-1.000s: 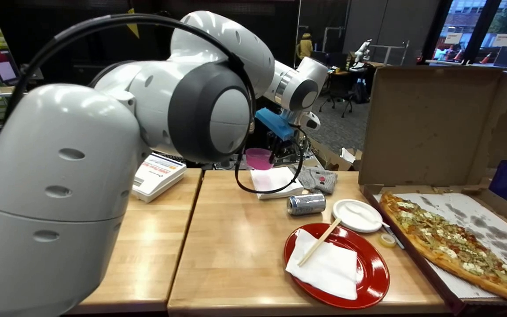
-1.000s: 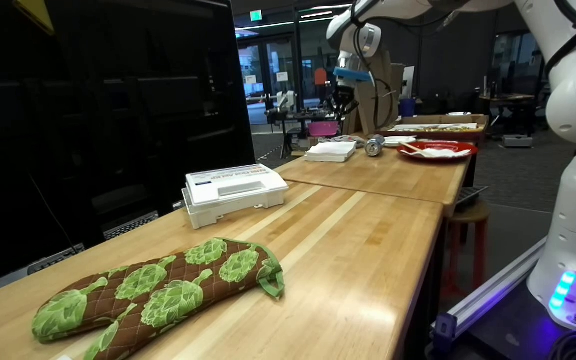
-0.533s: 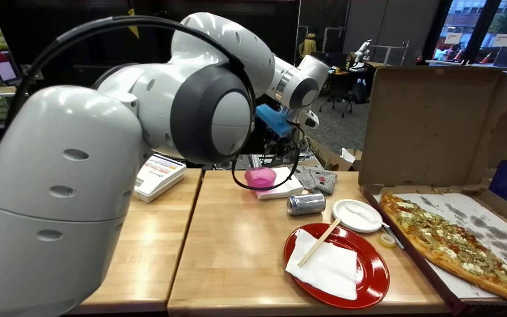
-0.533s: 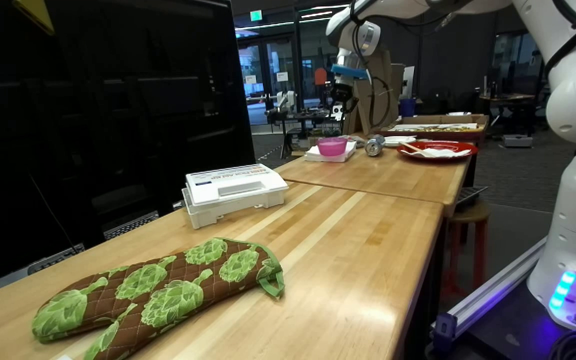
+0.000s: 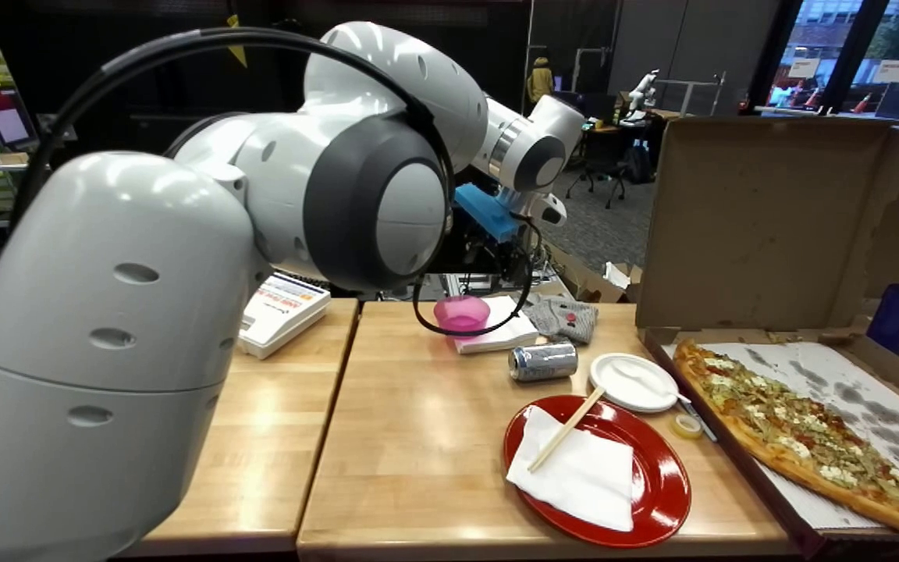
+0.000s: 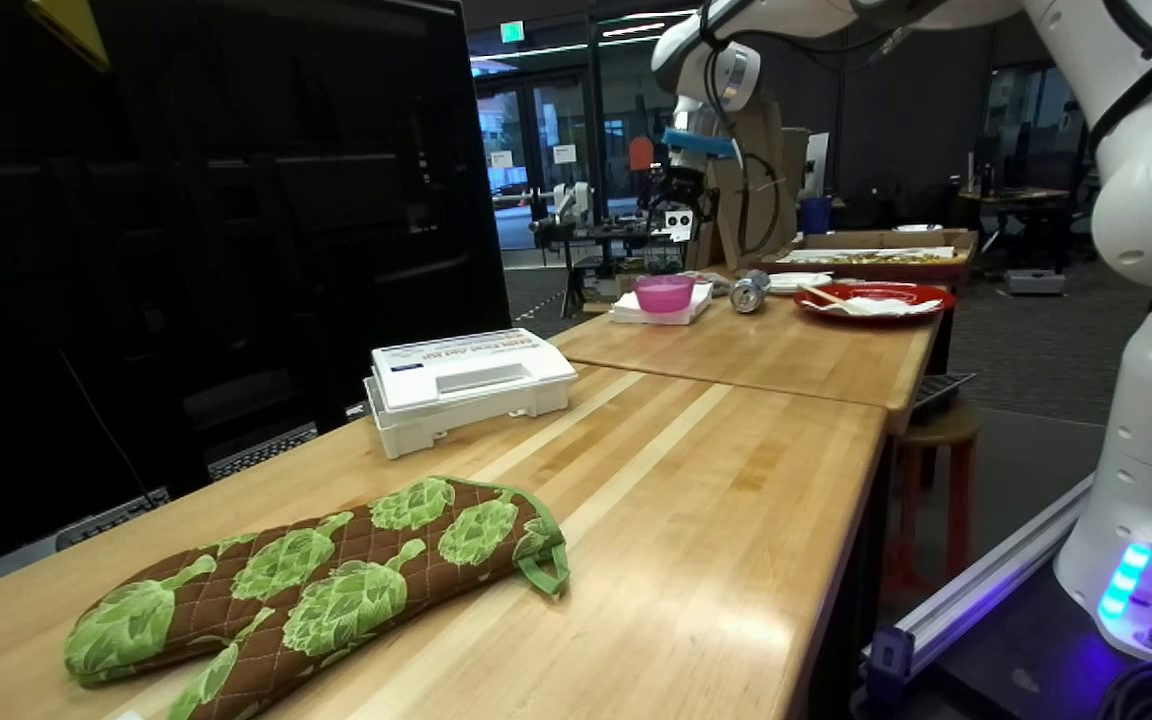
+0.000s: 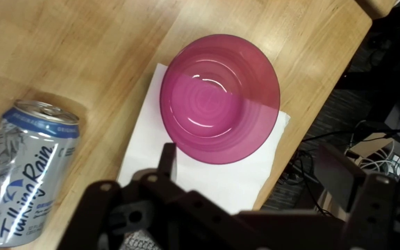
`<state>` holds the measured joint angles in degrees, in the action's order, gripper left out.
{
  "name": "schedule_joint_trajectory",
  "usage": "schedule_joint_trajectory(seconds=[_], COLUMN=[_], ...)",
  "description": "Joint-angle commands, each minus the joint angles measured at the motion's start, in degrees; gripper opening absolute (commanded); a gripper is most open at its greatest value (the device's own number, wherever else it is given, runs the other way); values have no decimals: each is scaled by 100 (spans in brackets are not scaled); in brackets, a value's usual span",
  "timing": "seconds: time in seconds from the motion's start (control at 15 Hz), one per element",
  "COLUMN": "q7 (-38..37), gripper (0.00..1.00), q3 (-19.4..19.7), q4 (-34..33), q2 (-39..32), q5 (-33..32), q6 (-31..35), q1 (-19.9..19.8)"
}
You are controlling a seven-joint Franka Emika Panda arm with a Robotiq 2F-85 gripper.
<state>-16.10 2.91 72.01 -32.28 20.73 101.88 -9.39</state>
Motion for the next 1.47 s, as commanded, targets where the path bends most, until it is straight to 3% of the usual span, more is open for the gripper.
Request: schedule_joint_trajectory(seconds=[0.0, 0.53, 0.87, 0.93, 1.0, 1.4], q7=[606, 1410, 872, 752, 1044, 1022], gripper=[100, 100, 100, 100, 100, 100], q3=[157, 688, 834, 803, 836, 848], q4=[943, 3131, 4620, 4937, 4112, 4187], q2=[754, 2265, 3289, 3533, 2839, 2846], q5=[-129, -367, -930, -1217, -883, -928], q6=[183, 1144, 1379, 1757, 1285, 1365], q1=[-209, -483, -350, -280, -404, -391])
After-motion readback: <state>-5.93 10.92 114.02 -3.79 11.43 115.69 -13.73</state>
